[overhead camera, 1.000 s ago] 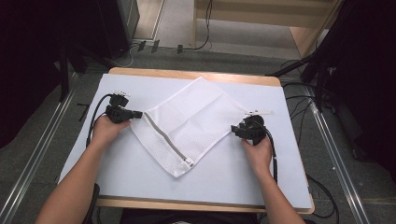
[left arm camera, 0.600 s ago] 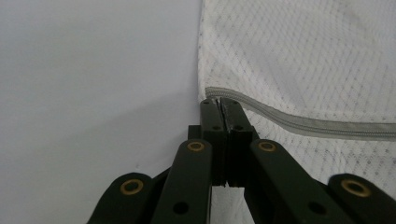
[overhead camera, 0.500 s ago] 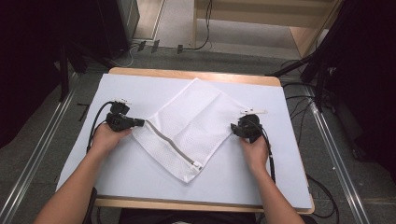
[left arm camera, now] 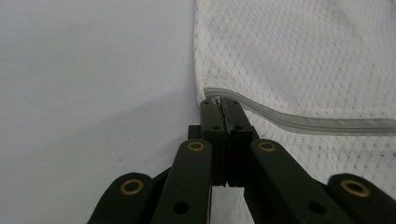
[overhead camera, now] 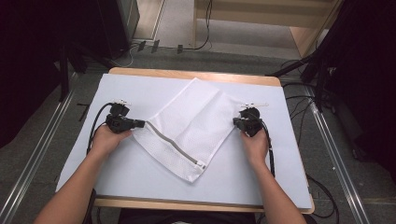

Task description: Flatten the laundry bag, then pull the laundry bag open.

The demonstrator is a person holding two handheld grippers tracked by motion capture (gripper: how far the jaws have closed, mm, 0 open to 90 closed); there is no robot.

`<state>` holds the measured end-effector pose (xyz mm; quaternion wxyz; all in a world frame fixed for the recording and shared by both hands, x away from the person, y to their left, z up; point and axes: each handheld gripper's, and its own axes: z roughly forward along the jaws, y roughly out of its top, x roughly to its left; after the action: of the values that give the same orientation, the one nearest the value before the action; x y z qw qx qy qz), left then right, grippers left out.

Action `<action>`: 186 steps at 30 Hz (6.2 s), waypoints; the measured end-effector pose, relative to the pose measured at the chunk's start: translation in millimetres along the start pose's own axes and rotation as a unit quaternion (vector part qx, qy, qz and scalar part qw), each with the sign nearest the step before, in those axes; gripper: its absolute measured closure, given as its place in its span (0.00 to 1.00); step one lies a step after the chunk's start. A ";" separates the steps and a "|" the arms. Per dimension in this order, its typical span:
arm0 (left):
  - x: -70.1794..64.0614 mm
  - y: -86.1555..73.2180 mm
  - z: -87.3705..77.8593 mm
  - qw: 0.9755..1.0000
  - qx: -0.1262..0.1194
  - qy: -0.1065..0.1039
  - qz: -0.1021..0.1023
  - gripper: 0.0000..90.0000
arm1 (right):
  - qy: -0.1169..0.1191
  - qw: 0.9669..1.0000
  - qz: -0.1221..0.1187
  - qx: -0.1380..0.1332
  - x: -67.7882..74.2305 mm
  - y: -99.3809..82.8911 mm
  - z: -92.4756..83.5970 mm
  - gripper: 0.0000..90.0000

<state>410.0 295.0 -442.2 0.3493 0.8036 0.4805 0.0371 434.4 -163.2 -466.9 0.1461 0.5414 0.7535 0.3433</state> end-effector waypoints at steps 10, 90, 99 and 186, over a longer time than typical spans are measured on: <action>-15.8 -20.1 -17.1 1.000 -0.005 -0.010 0.000 1.00 | 0.013 1.000 -0.012 -0.007 -3.7 24.8 11.2 1.00; -19.0 23.8 38.6 0.999 0.018 0.029 0.011 1.00 | 0.058 0.996 -0.067 0.013 46.7 -21.4 -3.6 1.00; -24.9 16.3 30.0 1.000 0.007 0.029 0.007 1.00 | 0.060 0.996 -0.065 0.016 42.3 -10.0 4.7 1.00; -174.9 5.9 95.2 0.978 0.069 -0.128 0.152 1.00 | 0.150 0.986 -0.040 0.056 53.0 -63.8 -44.4 1.00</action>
<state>358.4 103.7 -462.1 0.3422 0.8873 0.3056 -0.0471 342.9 -142.0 -469.9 0.0145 0.4601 0.8062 0.3717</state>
